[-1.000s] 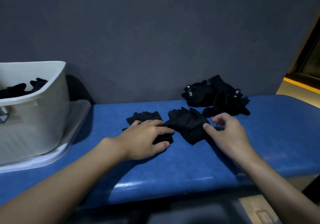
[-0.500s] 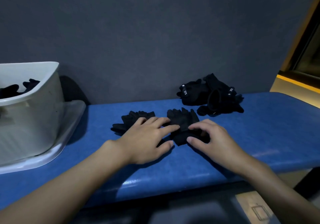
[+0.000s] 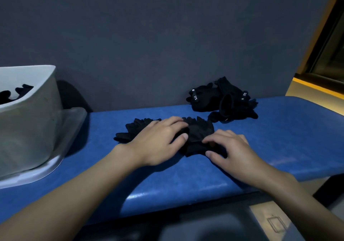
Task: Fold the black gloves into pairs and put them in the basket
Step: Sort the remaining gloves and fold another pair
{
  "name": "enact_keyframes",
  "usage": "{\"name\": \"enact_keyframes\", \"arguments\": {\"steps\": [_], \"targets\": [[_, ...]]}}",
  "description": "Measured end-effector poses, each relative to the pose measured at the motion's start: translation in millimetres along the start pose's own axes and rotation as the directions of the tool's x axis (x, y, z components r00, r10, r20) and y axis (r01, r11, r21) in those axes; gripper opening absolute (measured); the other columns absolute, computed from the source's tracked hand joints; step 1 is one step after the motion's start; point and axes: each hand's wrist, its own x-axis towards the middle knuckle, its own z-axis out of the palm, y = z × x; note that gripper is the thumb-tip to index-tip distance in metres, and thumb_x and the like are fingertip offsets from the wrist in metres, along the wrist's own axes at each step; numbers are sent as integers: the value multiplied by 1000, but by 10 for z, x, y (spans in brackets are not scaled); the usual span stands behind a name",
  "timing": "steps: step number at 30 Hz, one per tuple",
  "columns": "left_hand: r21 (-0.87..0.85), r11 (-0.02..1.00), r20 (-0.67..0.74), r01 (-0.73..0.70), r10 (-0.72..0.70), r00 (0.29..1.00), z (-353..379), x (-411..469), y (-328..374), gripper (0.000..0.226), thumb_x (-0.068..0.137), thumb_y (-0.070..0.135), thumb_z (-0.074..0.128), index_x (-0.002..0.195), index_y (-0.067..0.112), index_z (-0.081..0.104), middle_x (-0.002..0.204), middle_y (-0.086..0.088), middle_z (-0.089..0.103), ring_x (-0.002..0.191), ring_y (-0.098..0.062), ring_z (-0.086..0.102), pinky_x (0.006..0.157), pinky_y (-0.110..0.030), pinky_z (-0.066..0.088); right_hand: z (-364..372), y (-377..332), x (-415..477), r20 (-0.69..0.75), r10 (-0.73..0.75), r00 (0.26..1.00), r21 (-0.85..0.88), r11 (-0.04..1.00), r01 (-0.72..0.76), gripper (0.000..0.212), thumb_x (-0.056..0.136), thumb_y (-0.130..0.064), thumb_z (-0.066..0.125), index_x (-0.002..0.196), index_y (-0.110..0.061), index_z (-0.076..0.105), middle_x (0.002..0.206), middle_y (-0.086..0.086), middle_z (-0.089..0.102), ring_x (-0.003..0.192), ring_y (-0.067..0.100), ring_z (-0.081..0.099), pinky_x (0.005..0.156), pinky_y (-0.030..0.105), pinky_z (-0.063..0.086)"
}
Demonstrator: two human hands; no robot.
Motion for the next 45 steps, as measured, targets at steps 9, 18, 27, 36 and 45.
{"name": "enact_keyframes", "arguments": {"steps": [9, 18, 27, 36, 45], "targets": [[167, 986, 239, 21, -61, 969, 107, 177, -73, 75, 93, 72, 28, 157, 36, 16, 166, 8, 16, 151, -7, 15, 124, -39, 7, 11, 28, -38, 116, -37, 993, 16, 999, 35, 41, 89, -50, 51, 126, -39, 62, 127, -30, 47, 126, -8, 40, 103, 23, 26], [238, 971, 263, 6, -71, 962, 88, 228, -100, 81, 86, 81, 26, 155, 42, 12, 166, 8, 16, 151, -17, 16, 118, -42, 15, -17, 84, -46, 106, -55, 993, 53, 997, 49, 45, 85, -58, 46, 121, -38, 65, 115, -37, 50, 121, -9, 45, 106, 39, 39], [113, 994, 93, -8, -3, 996, -90, 429, 31, 65, 92, 70, 24, 148, 38, 35, 150, 13, 38, 140, -12, 32, 112, -42, 25, -101, 182, 69, -74, 50, 996, 267, 963, -29, 24, 91, -18, 67, 114, -20, 70, 120, -13, 59, 117, -3, 52, 101, 10, 36], [-26, 999, 70, -35, 37, 997, -165, 1221, 414, 49, 103, 50, 32, 150, 39, 31, 151, 4, 43, 139, -19, 40, 112, -51, 30, -312, 404, 315, -114, 381, 918, 149, 920, -363, 43, 95, -27, 58, 138, -26, 51, 147, -5, 38, 138, 15, 24, 116, 39, 25], [-42, 998, 145, -44, 50, 988, -18, 1652, 575, 44, 102, 47, 34, 146, 42, 41, 151, 6, 47, 142, -18, 37, 114, -55, 27, -302, 464, 308, -15, 379, 925, 43, 925, -379, 54, 97, -33, 53, 148, -21, 39, 156, -15, 27, 141, 11, 16, 114, 38, 20]]}}
